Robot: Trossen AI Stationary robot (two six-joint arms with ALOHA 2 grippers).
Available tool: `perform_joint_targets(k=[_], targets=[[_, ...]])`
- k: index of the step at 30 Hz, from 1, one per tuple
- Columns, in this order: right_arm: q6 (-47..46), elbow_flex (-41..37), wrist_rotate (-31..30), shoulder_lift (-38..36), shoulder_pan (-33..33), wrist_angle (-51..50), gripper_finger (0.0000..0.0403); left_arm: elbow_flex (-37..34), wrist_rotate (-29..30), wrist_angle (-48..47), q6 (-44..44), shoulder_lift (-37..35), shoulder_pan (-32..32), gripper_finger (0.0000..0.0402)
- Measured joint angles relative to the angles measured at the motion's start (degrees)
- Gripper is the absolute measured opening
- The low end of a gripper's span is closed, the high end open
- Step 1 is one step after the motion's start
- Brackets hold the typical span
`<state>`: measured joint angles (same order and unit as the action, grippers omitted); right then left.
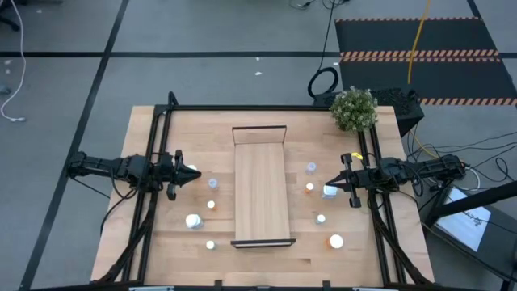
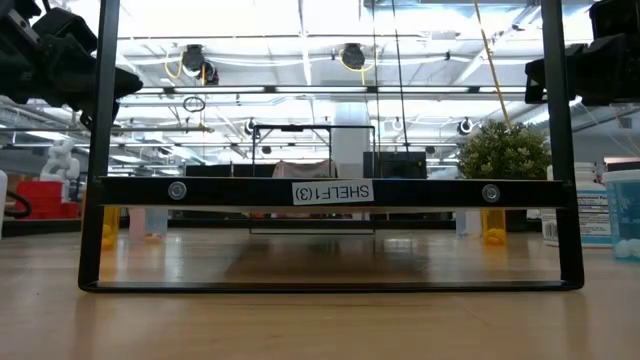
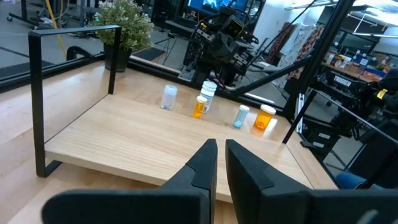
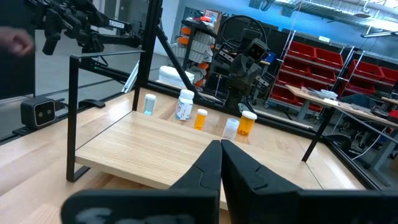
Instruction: Pick and place medicine bottles onto shelf by color
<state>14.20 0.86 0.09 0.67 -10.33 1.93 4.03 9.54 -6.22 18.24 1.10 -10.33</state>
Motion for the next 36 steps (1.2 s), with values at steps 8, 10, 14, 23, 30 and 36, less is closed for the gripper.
perform_joint_targets(k=[8, 10, 14, 23, 30, 36], targets=[[0.0, 0.0, 0.01, 0.0, 0.0, -0.02, 0.0, 0.02, 0.02, 0.0, 0.0, 0.01, 0.0, 0.0037], [0.01, 0.0, -0.02, 0.0, -0.01, -0.01, 0.0, 0.01, 0.0, 0.0, 0.0, 0.01, 0.01, 0.0037], [0.01, -0.01, 0.0, 0.0, 0.0, 0.01, 0.0, 0.01, 0.0, 0.0, 0.0, 0.02, 0.02, 0.0037], [0.0, 0.0, 0.0, 0.0, -0.01, 0.0, 0.0, 0.02, 0.51, 0.86, -2.52, 0.01, 0.01, 0.0037], [0.02, -0.02, 0.01, 0.0, 0.0, -0.02, 0.0, 0.02, 3.63, 0.9, -13.89, 0.0, 0.01, 0.0037], [0.0, 0.0, 0.0, 0.0, -0.01, 0.0, 0.0, -0.59, 4.0, 1.29, -19.05, 0.0, 0.02, 0.0037]])
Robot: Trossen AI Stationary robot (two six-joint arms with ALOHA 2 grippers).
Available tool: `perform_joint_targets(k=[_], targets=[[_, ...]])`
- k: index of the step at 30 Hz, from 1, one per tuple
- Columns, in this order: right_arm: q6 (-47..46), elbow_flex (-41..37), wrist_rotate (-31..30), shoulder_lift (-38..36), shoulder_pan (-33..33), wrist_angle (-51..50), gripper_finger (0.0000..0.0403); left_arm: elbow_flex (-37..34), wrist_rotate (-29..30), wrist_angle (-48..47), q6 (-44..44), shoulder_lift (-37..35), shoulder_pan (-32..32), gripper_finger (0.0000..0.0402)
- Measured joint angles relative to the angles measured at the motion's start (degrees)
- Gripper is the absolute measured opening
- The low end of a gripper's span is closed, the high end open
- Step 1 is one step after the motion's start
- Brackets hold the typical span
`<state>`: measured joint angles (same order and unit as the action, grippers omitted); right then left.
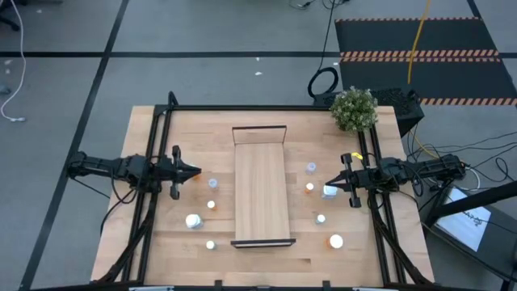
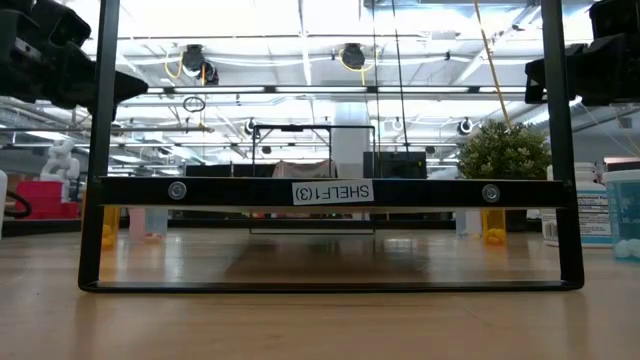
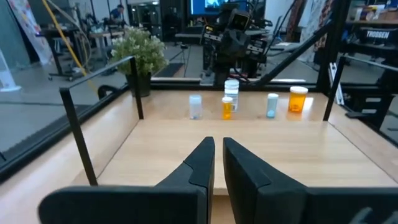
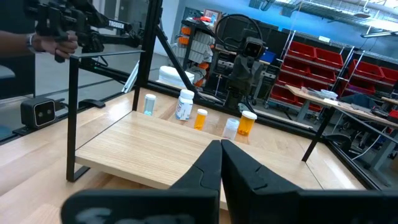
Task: Pick and place medicine bottles onto shelf by color
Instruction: Put the left big orange medicine bottle on the shelf
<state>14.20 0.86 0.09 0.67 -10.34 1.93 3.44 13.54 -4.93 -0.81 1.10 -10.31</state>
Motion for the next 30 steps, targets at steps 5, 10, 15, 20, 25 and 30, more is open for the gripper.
perform_joint_targets(k=[5, 10, 15, 20, 25, 30], targets=[[1.81, 0.0, -0.01, 0.0, 0.0, 0.01, 0.0, -0.89, 0.0, 2.32, -1.06, 0.02, 0.04, 0.0037], [1.53, 0.0, -0.01, 0.0, -0.01, 0.01, 0.0, -0.94, -0.02, 2.36, -2.16, 0.02, 0.04, 0.0037], [1.51, -0.02, -0.01, 0.0, 0.01, 0.01, 0.0, -0.96, -1.49, 2.32, -5.08, 0.02, 0.04, 0.0037], [1.51, 0.0, -0.01, 0.0, -0.01, 0.01, 0.0, -2.75, -1.47, 7.26, -1.41, 0.02, 0.09, 0.0037], [1.51, 0.0, 0.0, 0.0, 0.01, 0.01, 0.0, -2.86, 0.05, 7.67, 0.72, 0.48, 0.1, 0.0006], [1.51, -0.01, 0.0, 0.0, -0.01, 0.07, 0.0, -2.86, 0.32, 8.11, 0.53, 0.72, 0.11, 0.0003]])
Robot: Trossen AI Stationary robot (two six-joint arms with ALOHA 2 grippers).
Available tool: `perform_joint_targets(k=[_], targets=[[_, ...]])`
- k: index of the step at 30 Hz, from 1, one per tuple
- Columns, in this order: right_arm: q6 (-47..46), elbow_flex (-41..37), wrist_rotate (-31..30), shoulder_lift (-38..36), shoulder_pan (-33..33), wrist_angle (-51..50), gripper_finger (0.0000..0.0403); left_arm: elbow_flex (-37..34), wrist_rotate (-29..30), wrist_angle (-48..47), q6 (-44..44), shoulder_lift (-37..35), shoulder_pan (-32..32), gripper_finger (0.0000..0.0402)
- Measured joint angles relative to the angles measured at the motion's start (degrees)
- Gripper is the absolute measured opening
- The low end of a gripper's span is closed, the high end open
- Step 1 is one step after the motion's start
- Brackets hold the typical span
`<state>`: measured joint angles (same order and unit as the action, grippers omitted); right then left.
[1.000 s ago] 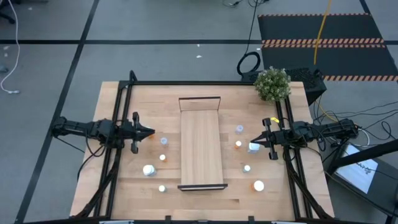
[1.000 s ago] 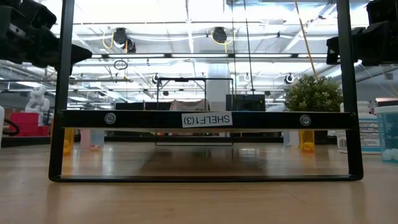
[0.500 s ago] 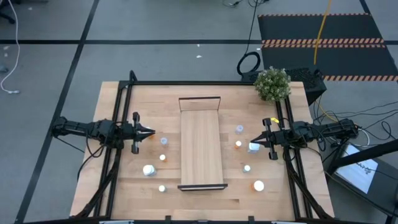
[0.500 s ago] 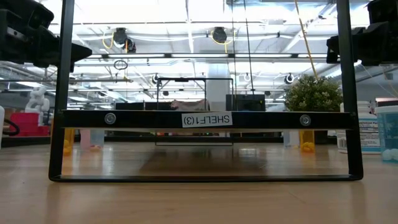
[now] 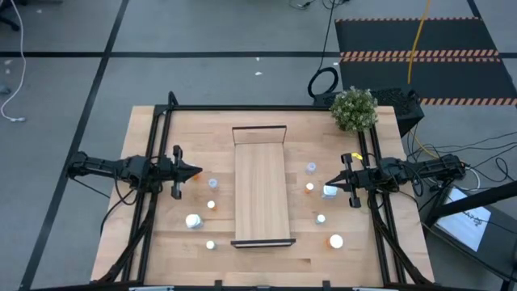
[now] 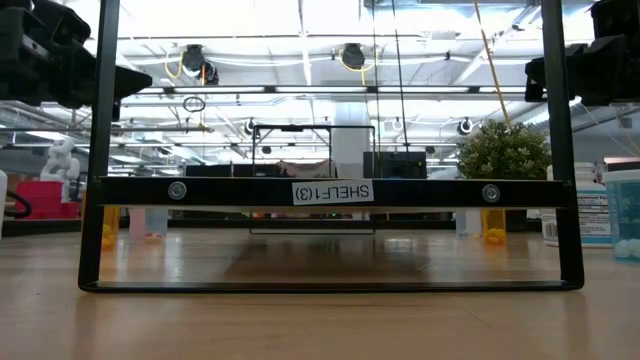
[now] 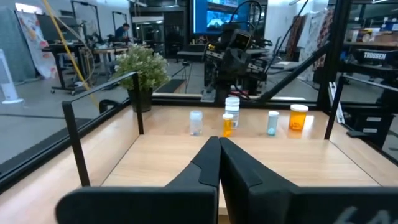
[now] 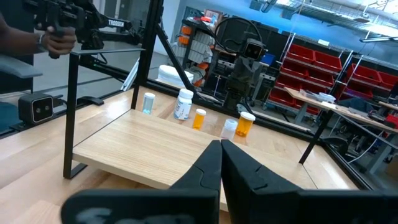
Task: Pick and place medicine bottles onto shelf by color
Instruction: Put the left big orange medicine bottle on the shelf
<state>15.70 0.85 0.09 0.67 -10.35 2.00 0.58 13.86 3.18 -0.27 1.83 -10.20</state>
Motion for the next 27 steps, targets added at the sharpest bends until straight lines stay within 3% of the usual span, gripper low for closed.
perform_joint_targets(k=[6, 12, 27], targets=[[0.0, 0.01, -0.01, 0.0, 0.02, 0.14, 0.0, 3.67, -0.06, -1.31, -2.23, 0.07, 0.0, 0.0002], [0.0, 0.01, -0.01, 0.0, 0.02, 0.42, 0.0, 14.91, -0.12, -10.65, -2.86, 3.47, 0.0, 0.0002], [-7.18, -0.01, -0.1, -0.01, 0.01, 2.65, 0.0, 50.25, 0.02, -44.64, -0.91, 28.13, 0.0, 0.0006]])
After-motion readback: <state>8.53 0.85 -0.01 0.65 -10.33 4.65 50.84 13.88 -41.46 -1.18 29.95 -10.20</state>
